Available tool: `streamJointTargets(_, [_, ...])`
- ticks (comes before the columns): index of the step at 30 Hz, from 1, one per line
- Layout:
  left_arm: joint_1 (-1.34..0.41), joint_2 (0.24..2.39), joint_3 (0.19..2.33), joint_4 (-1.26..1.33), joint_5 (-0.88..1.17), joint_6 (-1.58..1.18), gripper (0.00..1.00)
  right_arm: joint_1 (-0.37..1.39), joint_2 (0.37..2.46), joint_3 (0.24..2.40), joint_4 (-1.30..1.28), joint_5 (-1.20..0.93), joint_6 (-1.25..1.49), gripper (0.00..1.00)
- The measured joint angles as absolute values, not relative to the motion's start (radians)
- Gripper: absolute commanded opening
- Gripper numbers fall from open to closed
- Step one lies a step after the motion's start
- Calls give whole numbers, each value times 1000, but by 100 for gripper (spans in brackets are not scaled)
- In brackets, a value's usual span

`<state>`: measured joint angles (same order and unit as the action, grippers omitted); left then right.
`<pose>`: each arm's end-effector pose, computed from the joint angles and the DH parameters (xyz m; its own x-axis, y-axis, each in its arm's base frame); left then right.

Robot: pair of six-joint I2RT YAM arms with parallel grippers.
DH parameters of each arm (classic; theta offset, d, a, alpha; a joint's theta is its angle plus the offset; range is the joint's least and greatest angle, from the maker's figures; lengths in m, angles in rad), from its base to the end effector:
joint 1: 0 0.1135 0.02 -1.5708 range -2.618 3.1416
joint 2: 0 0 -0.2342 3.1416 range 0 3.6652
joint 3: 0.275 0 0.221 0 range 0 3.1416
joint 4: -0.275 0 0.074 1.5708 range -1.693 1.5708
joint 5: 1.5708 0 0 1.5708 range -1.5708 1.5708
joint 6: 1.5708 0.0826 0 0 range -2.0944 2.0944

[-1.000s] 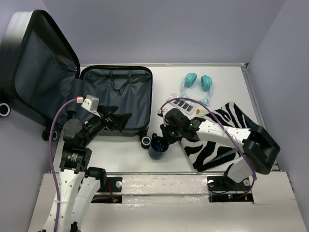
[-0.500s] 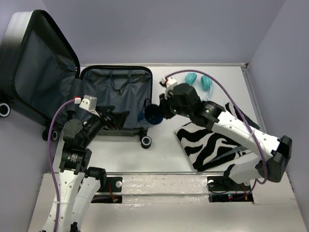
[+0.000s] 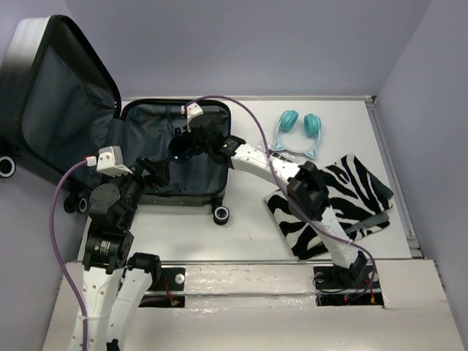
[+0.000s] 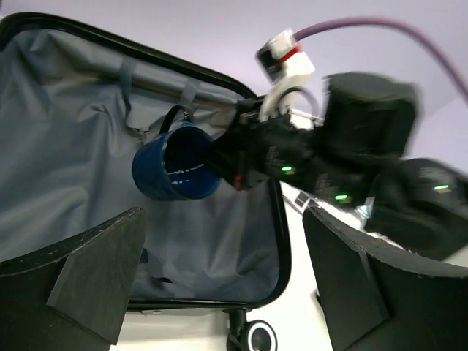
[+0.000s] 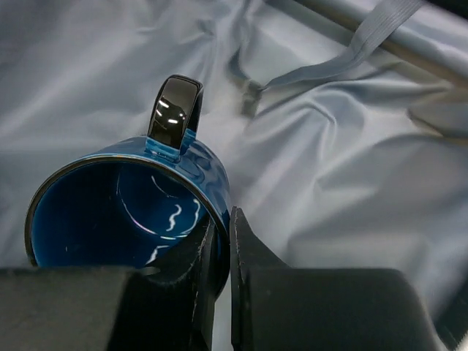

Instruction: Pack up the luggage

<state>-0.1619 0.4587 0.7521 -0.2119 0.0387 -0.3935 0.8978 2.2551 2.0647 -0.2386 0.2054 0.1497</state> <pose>0.1498 -0.0277 0.3489 -0.0021 -0.3879 -0.9217 0.2147 0.9000 -0.3792 0.3430 0.4032 0.2492 -0.3533 -0.2090 -0.9119 -0.6040 0.7953 0.0517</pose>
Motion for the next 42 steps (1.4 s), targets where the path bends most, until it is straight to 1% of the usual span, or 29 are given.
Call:
streamJointTargets(1, [-162, 458, 752, -216, 27, -396, 99, 898, 2327, 2125, -228, 234, 144, 7])
streamJointTargets(3, [-165, 458, 752, -229, 10, -399, 99, 898, 2392, 2169, -215, 264, 134, 7])
streamJointTargets(6, [-175, 458, 752, -237, -2, -402, 99, 898, 2463, 2191, -171, 310, 109, 7])
streamJointTargets(7, [-178, 458, 752, -238, -6, -402, 99, 899, 2477, 2194, -143, 323, 100, 20])
streamJointTargets(8, [-181, 458, 752, -238, -7, -402, 99, 900, 2482, 2195, -131, 329, 95, 27])
streamJointTargets(10, [-183, 458, 752, -237, -9, -402, 99, 908, 2486, 2190, -103, 350, 78, 37])
streamJointTargets(12, [-184, 458, 752, -238, -9, -402, 99, 915, 2485, 2173, -50, 362, 67, 41])
streamJointTargets(13, [-184, 458, 752, -237, -9, -402, 99, 921, 2477, 2151, -22, 364, 62, 49])
streamJointTargets(15, [-184, 459, 752, -237, -9, -402, 99, 937, 2451, 2096, 11, 361, 62, 55])
streamJointTargets(17, [-183, 459, 752, -237, -9, -402, 99, 952, 2413, 2033, 29, 343, 64, 63])
streamJointTargets(18, [-183, 458, 752, -237, -9, -402, 99, 958, 2382, 1995, 30, 329, 68, 64])
streamJointTargets(21, [-183, 458, 752, -237, -9, -403, 99, 975, 2278, 1892, 34, 301, 78, 62])
streamJointTargets(22, [-183, 456, 752, -237, -8, -403, 99, 977, 2240, 1860, 33, 293, 78, 58])
streamJointTargets(24, [-181, 453, 752, -236, -5, -403, 99, 976, 2121, 1778, 38, 268, 80, 54])
streamJointTargets(27, [-179, 447, 752, -231, 15, -402, 99, 949, 1954, 1678, 35, 220, 81, 39])
streamJointTargets(29, [-175, 447, 752, -224, 31, -402, 99, 896, 1824, 1606, 28, 179, 87, 38])
streamJointTargets(30, [-175, 447, 751, -223, 40, -402, 99, 846, 1753, 1566, 17, 146, 95, 39])
streamJointTargets(31, [-174, 447, 750, -220, 47, -402, 99, 812, 1726, 1551, 10, 135, 101, 42])
streamJointTargets(33, [-172, 447, 746, -215, 60, -402, 99, 694, 1662, 1501, -19, 110, 121, 49])
streamJointTargets(34, [-171, 448, 745, -213, 68, -402, 99, 619, 1639, 1460, -40, 104, 134, 60])
streamJointTargets(38, [-166, 449, 744, -204, 88, -402, 99, 392, 1638, 1325, -141, 104, 186, 75])
streamJointTargets(40, [-162, 450, 744, -199, 98, -402, 99, 268, 1658, 1266, -212, 114, 224, 75])
streamJointTargets(42, [-161, 451, 744, -198, 104, -402, 99, 184, 1683, 1258, -255, 136, 253, 75])
